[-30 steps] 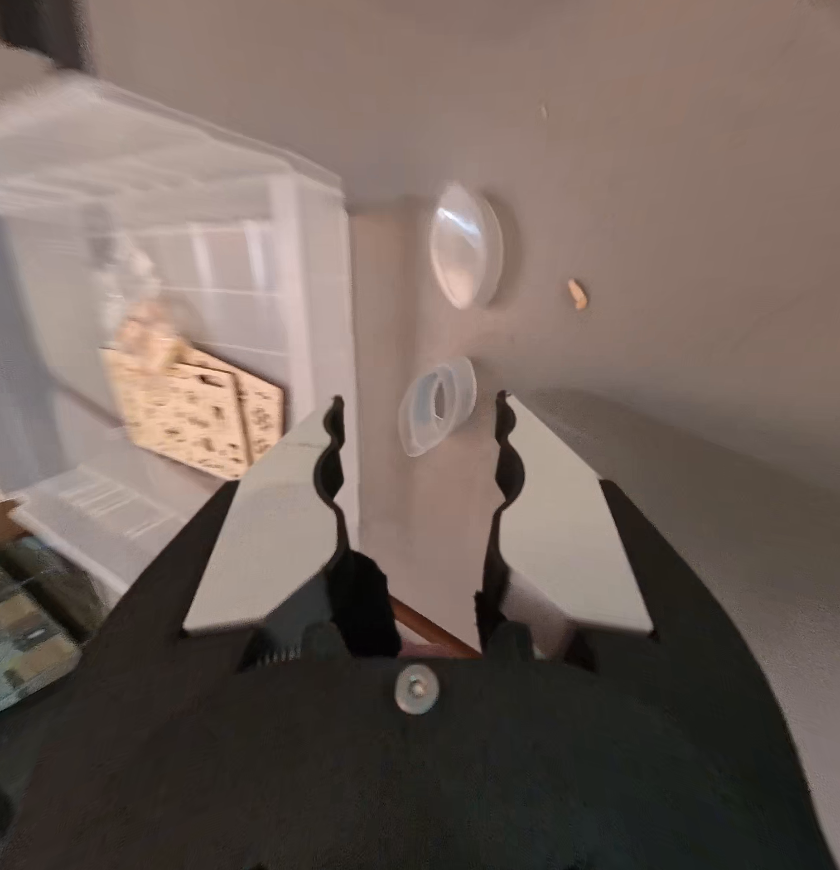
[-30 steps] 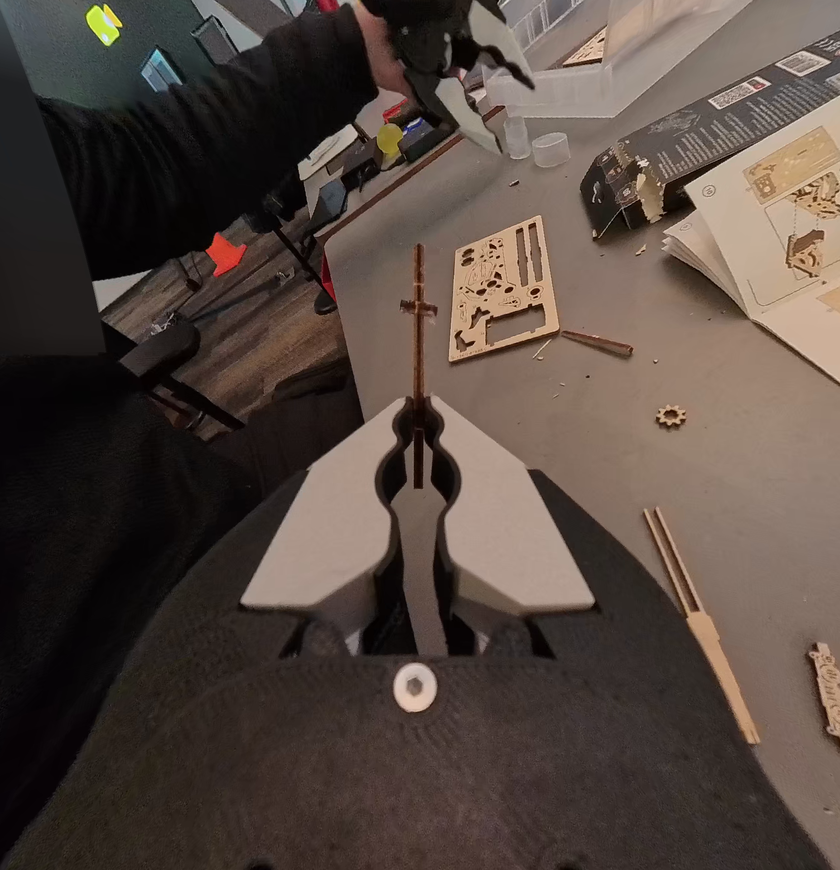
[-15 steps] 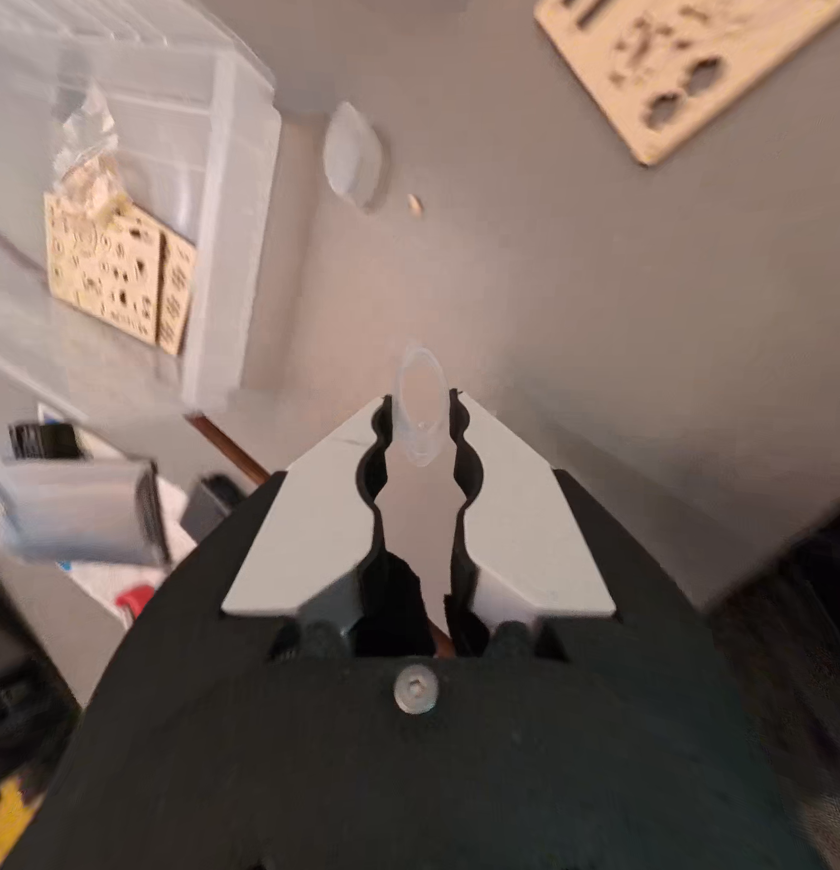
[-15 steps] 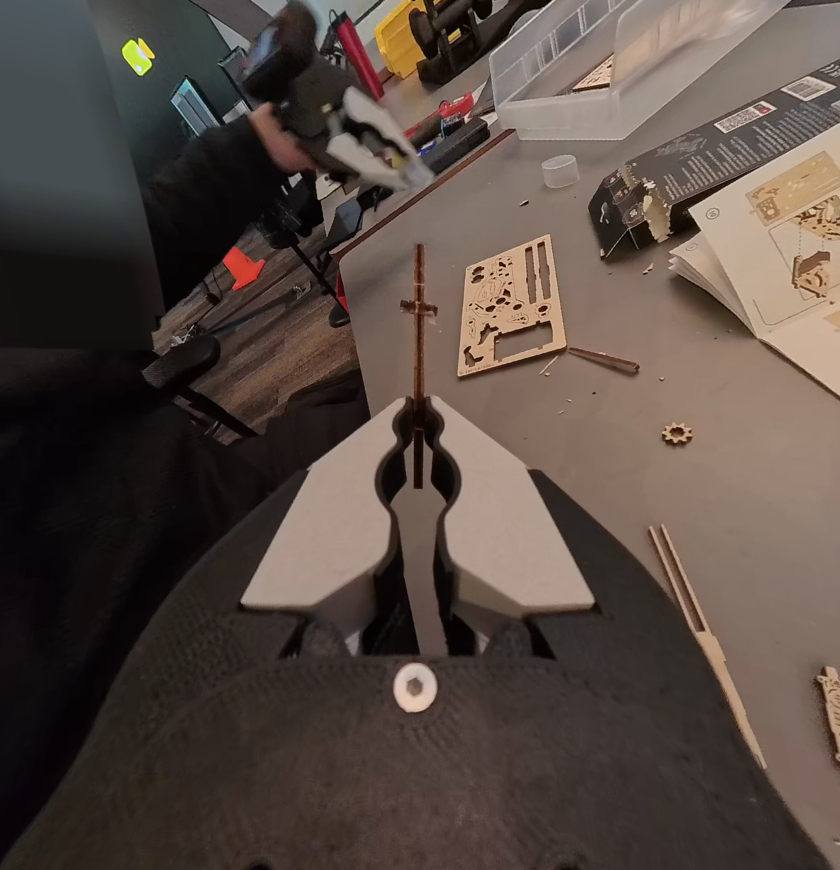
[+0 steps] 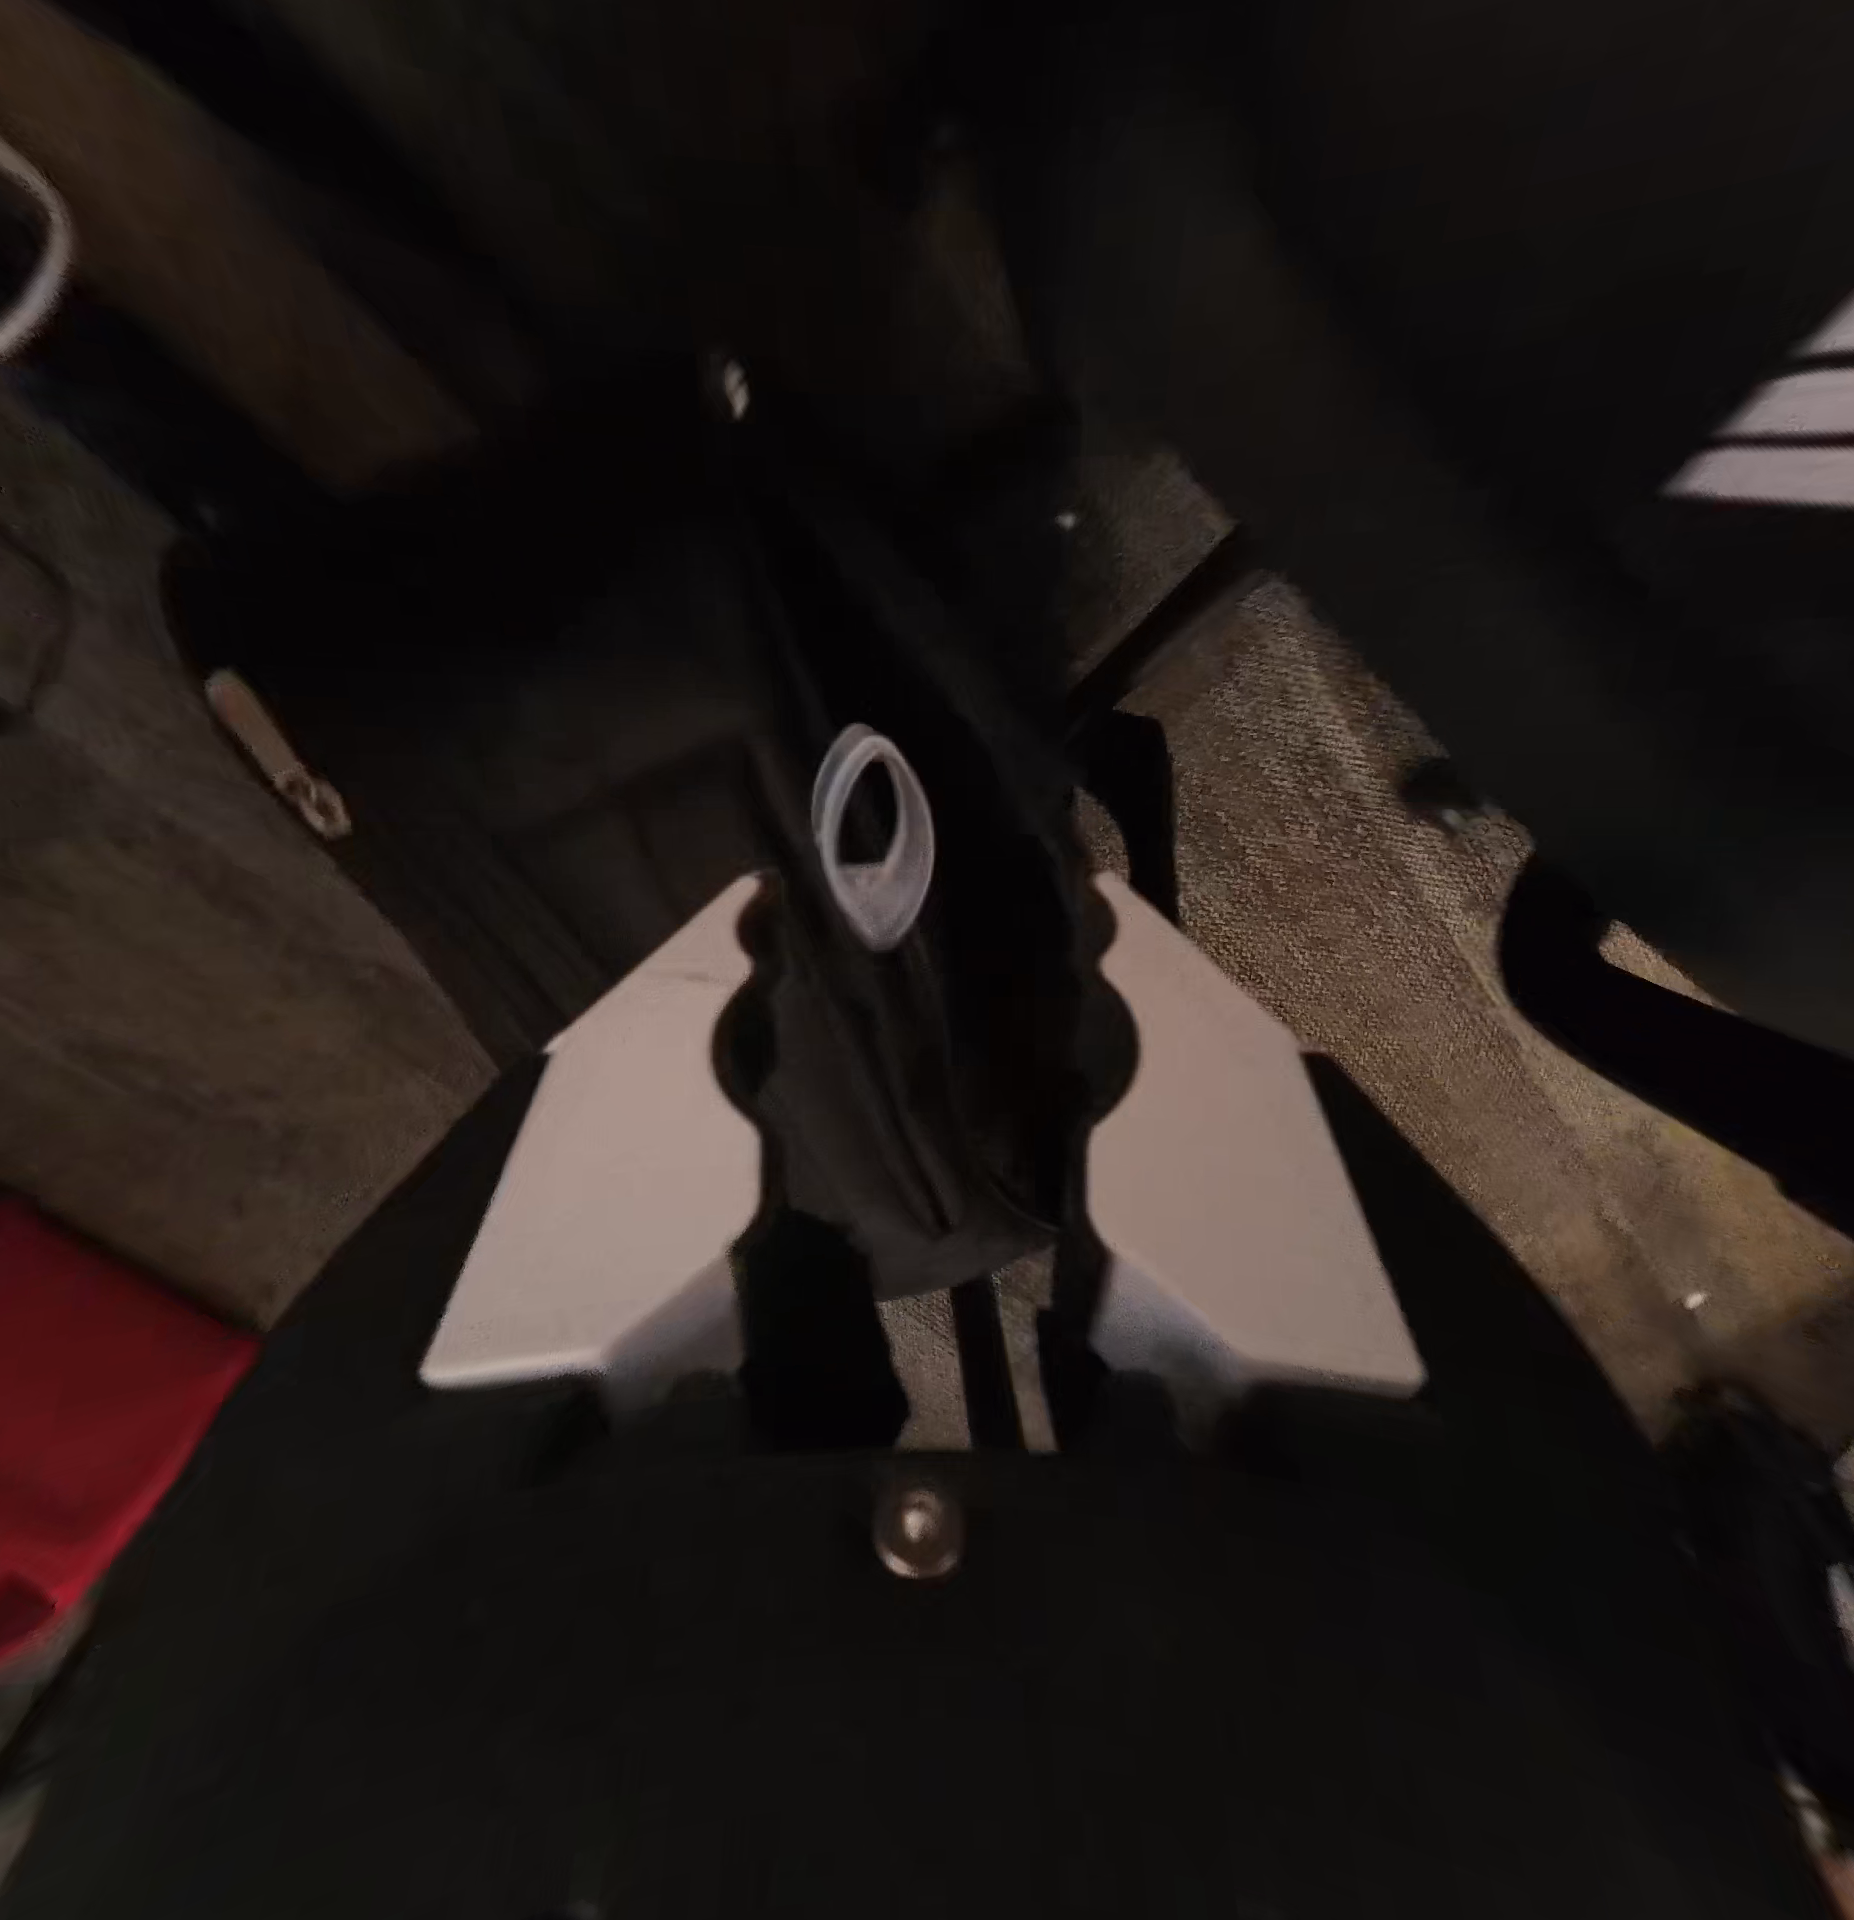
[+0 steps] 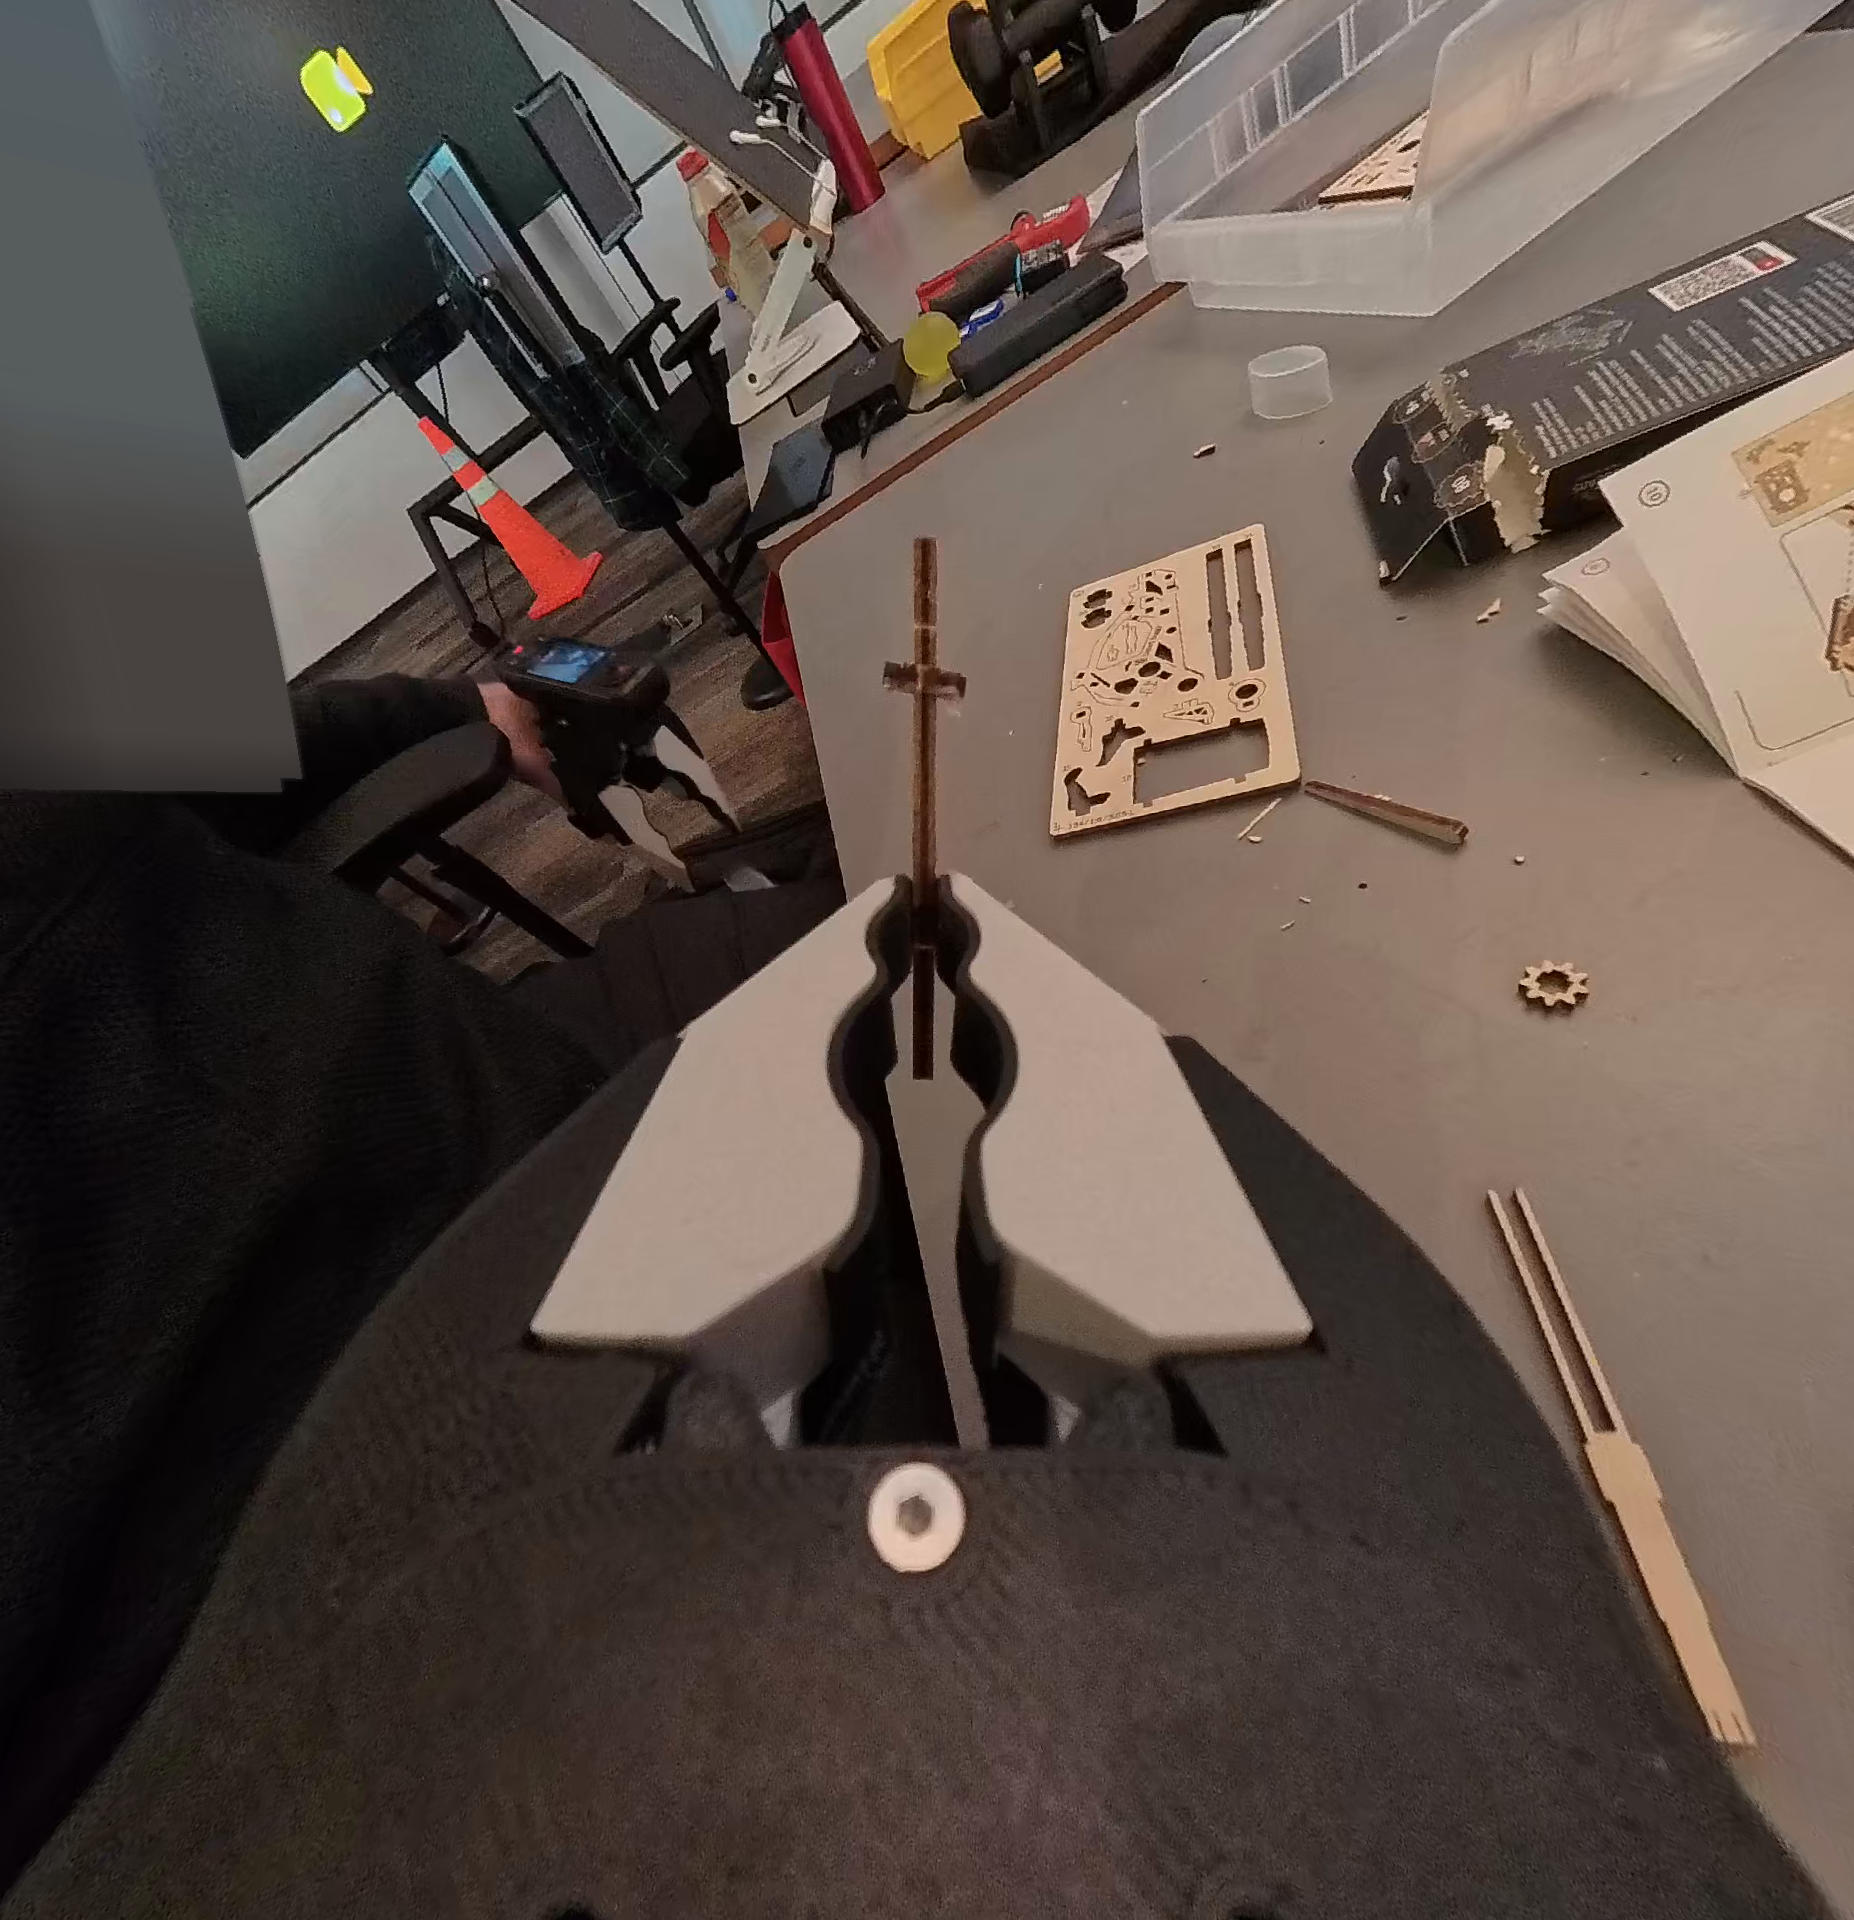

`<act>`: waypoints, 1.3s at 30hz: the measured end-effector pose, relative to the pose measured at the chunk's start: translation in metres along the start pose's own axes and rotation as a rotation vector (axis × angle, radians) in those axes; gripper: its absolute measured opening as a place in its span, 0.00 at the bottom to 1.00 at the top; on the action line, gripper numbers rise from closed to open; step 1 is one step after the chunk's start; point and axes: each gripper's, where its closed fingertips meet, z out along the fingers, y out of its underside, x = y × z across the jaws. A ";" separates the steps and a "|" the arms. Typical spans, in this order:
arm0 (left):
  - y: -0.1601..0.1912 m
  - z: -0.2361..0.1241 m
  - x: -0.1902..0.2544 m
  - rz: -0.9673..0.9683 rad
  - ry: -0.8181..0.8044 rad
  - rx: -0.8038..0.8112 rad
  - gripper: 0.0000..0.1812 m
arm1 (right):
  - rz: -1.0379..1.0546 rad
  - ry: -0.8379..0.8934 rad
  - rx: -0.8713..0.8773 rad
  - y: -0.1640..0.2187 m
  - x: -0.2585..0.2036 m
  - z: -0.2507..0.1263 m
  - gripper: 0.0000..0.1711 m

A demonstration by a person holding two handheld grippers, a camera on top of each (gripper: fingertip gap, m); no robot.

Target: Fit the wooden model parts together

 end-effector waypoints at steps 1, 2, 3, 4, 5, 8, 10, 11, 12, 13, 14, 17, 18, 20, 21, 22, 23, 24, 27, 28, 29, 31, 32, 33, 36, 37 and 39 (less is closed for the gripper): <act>0.003 0.002 -0.009 -0.033 -0.028 0.005 0.34 | -0.001 0.002 0.002 -0.001 0.000 -0.001 0.01; -0.002 -0.002 -0.012 -0.048 -0.025 0.043 0.33 | -0.001 0.005 0.004 -0.001 0.001 -0.001 0.01; -0.008 -0.011 -0.018 -0.049 -0.040 0.063 0.32 | 0.000 0.006 0.005 -0.001 0.001 -0.002 0.01; -0.018 -0.024 -0.030 -0.026 -0.093 0.079 0.32 | 0.002 0.006 0.005 -0.001 0.002 -0.002 0.01; -0.038 -0.043 -0.042 -0.003 -0.144 0.137 0.30 | 0.003 0.005 0.005 -0.001 0.002 -0.001 0.01; -0.125 -0.106 -0.082 0.062 -0.273 0.335 0.34 | 0.006 -0.006 -0.003 0.001 0.002 0.001 0.01; -0.191 -0.139 -0.118 0.112 -0.412 0.449 0.39 | 0.005 -0.008 -0.005 0.001 0.002 0.002 0.01; -0.219 -0.148 -0.131 0.154 -0.438 0.464 0.36 | 0.004 -0.005 -0.005 0.001 0.002 0.001 0.01; -0.246 -0.152 -0.142 0.201 -0.448 0.465 0.38 | 0.004 -0.002 -0.003 0.001 0.002 0.000 0.01; -0.275 -0.159 -0.159 0.243 -0.500 0.491 0.40 | 0.004 0.001 0.001 0.001 0.003 -0.002 0.01; -0.304 -0.163 -0.171 0.293 -0.534 0.534 0.39 | 0.005 0.004 0.005 0.000 0.003 -0.003 0.01; -0.363 -0.144 -0.206 0.332 -0.498 0.503 0.38 | 0.008 0.008 0.007 0.000 0.004 -0.005 0.01; -0.378 -0.135 -0.212 0.355 -0.483 0.482 0.38 | 0.010 0.007 0.007 0.001 0.005 -0.005 0.01; -0.394 -0.114 -0.225 0.389 -0.479 0.397 0.37 | 0.013 0.004 0.006 0.001 0.005 -0.005 0.01; -0.399 -0.105 -0.229 0.395 -0.460 0.379 0.30 | 0.014 0.002 0.007 0.001 0.005 -0.005 0.01; -0.402 -0.097 -0.228 0.387 -0.420 0.373 0.24 | 0.016 0.000 0.010 0.001 0.005 -0.005 0.01; -0.406 -0.095 -0.230 0.371 -0.411 0.382 0.16 | 0.019 -0.003 0.012 0.001 0.006 -0.006 0.01; -0.407 -0.094 -0.234 0.357 -0.416 0.392 0.14 | 0.021 -0.004 0.015 0.001 0.006 -0.007 0.01; -0.403 -0.100 -0.228 0.314 -0.383 0.446 0.13 | 0.028 -0.012 0.027 -0.001 0.006 -0.008 0.01; -0.394 -0.106 -0.224 0.303 -0.386 0.447 0.13 | 0.029 -0.015 0.031 -0.002 0.005 -0.009 0.01; -0.383 -0.117 -0.217 0.296 -0.391 0.453 0.00 | 0.031 -0.017 0.034 -0.002 0.005 -0.009 0.01; -0.354 -0.146 -0.190 0.266 -0.368 0.500 0.00 | 0.038 -0.024 0.040 -0.002 0.004 -0.010 0.01; -0.334 -0.158 -0.173 0.266 -0.358 0.512 0.00 | 0.039 -0.027 0.042 -0.003 0.003 -0.010 0.01; -0.312 -0.167 -0.159 0.255 -0.359 0.507 0.00 | 0.040 -0.030 0.042 -0.003 0.002 -0.010 0.01; -0.235 -0.172 -0.121 0.198 -0.360 0.459 0.00 | 0.041 -0.037 0.041 -0.002 0.001 -0.009 0.01; -0.211 -0.166 -0.108 0.155 -0.333 0.446 0.00 | 0.041 -0.039 0.038 -0.002 0.000 -0.008 0.01; -0.170 -0.156 -0.099 0.128 -0.392 0.415 0.00 | 0.038 -0.039 0.031 -0.001 0.000 -0.007 0.01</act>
